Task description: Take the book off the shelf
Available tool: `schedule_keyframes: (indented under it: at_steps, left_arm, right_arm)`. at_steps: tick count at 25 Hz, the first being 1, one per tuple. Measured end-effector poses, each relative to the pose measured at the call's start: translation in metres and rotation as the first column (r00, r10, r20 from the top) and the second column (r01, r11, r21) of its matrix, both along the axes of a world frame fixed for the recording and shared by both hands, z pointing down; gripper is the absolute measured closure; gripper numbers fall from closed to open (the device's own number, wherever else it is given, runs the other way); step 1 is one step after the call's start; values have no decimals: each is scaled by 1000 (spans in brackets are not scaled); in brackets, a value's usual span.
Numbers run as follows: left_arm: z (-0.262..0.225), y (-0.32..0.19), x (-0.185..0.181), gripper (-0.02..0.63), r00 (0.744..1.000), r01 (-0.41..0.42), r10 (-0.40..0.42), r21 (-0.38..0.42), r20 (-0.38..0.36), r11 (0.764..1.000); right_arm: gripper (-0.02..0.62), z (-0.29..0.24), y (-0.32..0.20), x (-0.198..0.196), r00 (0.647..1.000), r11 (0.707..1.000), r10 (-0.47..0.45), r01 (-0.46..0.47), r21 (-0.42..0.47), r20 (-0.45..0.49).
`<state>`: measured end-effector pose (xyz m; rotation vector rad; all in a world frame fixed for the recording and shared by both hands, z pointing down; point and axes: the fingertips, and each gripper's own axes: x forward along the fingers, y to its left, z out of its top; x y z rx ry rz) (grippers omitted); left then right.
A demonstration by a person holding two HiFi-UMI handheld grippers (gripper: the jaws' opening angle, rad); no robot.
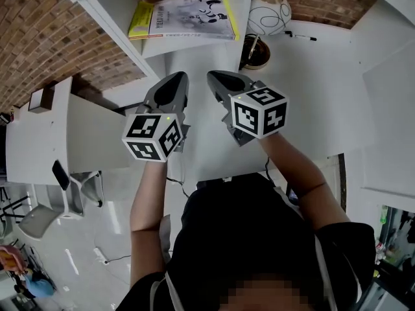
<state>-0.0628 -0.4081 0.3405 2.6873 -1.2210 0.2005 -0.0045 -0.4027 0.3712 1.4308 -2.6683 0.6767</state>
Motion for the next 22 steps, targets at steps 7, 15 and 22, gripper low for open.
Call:
schedule_keyframes:
  at_steps: [7, 15, 22]
  left_arm:
    - [0, -9, -8, 600, 997, -59, 58, 22, 46, 998]
    - [-7, -13, -8, 600, 993, -112, 111, 29, 38, 993]
    - [-18, -18, -14, 600, 993, -121, 121, 31, 8, 992]
  right_arm:
    - [598, -2, -8, -5, 996, 998, 68, -67, 8, -51]
    - [598, -24, -15, -11, 982, 993, 83, -67, 95, -169]
    - [555, -50, -26, -23, 958, 976, 122, -69, 205, -259]
